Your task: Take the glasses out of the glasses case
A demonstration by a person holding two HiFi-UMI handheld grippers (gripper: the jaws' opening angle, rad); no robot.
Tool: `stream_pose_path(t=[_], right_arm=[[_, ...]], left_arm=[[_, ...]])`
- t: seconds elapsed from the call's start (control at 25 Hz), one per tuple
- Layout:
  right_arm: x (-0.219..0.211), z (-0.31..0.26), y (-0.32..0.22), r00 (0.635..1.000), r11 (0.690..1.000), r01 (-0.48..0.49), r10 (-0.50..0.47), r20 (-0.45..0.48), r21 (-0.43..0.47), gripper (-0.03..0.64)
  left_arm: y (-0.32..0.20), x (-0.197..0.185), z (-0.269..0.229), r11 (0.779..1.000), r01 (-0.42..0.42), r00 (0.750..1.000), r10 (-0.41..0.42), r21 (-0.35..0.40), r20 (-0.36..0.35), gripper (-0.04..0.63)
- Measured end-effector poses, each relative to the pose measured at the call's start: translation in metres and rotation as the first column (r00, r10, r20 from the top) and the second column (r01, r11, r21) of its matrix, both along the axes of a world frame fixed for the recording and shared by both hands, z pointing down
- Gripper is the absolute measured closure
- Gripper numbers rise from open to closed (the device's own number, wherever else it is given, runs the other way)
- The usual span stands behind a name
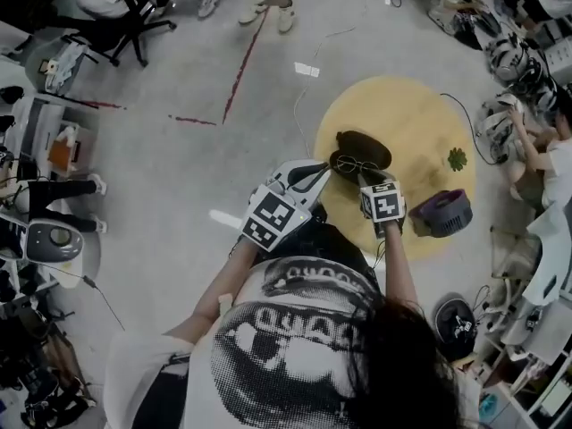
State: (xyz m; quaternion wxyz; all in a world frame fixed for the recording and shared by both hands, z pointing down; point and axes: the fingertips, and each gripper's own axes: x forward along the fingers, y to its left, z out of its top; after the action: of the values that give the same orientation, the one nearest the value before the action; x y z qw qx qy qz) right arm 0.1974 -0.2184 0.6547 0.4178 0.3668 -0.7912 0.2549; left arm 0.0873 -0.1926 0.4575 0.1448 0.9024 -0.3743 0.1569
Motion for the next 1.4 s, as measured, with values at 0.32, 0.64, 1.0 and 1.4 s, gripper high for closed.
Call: stream_pose_path(t=[0.32,0.64,1.0,1.4], right_arm=[[-0.010,0.023,-0.003,0.998,0.997,0.047,-0.050,-0.049,-0.054,0.531],[-0.014,0.027,-0.002,0.981,0.992,0.124,-0.127,-0.144,-0.031,0.588],[-0.015,0.022,-0.002,0.990,0.994,0.110,-0.109,-0.089,0.016,0.601],[-0.011,-0.012,-0.003,0.999,0.996,0.038,-0.040,0.025,0.080,0.601]], left_arm=[[-0.001,-0.009,0.007,0.997,0.083,0.997,-0.083,-0.009,0.002,0.574],[0.002,-0.006,0.012,0.994,0.109,0.994,-0.109,-0.018,0.010,0.574],[0.008,-0.010,0.015,0.993,0.114,0.993,-0.114,-0.032,0.024,0.574],[0.011,-0.010,0.022,0.994,0.099,0.994,-0.097,-0.053,0.041,0.574]])
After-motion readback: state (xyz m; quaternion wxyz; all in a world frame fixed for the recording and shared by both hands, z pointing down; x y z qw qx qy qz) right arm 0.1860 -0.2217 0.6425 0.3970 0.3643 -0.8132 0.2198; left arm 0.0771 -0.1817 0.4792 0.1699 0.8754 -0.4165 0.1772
